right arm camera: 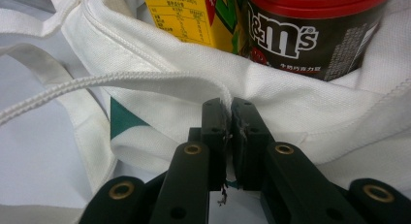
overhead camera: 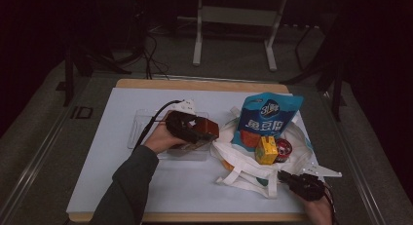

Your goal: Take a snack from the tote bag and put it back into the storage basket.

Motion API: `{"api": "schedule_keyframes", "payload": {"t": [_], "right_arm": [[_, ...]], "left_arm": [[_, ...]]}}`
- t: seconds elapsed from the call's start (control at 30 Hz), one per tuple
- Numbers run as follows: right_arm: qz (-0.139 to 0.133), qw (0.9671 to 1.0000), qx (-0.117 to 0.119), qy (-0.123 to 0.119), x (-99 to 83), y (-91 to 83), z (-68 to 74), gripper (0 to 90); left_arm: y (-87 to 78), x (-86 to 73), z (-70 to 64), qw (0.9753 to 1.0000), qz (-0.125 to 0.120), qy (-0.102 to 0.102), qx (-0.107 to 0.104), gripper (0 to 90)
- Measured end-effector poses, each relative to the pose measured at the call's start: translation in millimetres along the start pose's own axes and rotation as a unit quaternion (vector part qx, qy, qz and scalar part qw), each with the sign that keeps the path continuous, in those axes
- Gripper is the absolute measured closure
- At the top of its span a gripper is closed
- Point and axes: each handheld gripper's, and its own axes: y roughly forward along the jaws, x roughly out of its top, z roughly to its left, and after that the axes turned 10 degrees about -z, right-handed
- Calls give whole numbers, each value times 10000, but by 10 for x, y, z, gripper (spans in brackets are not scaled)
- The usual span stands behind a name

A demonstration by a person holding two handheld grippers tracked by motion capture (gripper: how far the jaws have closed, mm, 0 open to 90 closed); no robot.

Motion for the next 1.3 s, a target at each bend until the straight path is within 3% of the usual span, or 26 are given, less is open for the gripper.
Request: {"api": "schedule_keyframes", "payload": {"t": [0.4, 0.53, 1.0, 1.3], "right_arm": [[-1, 10000, 1, 1, -1, 0, -1, 844], [-6, 10000, 7, 7, -1, 0, -2, 844], [-10, 10000, 2, 13, -3, 0, 0, 843], [-11, 10000, 5, 10, -3, -1, -1, 843]], "left_arm": [[92, -28, 15, 9999, 114, -46, 2, 343], [77, -46, 25, 9998, 216, -32, -38, 345], [-21, -93, 62, 9997, 225, -108, -51, 348], [59, -51, 6, 9985, 550, 69, 41, 363]]}}
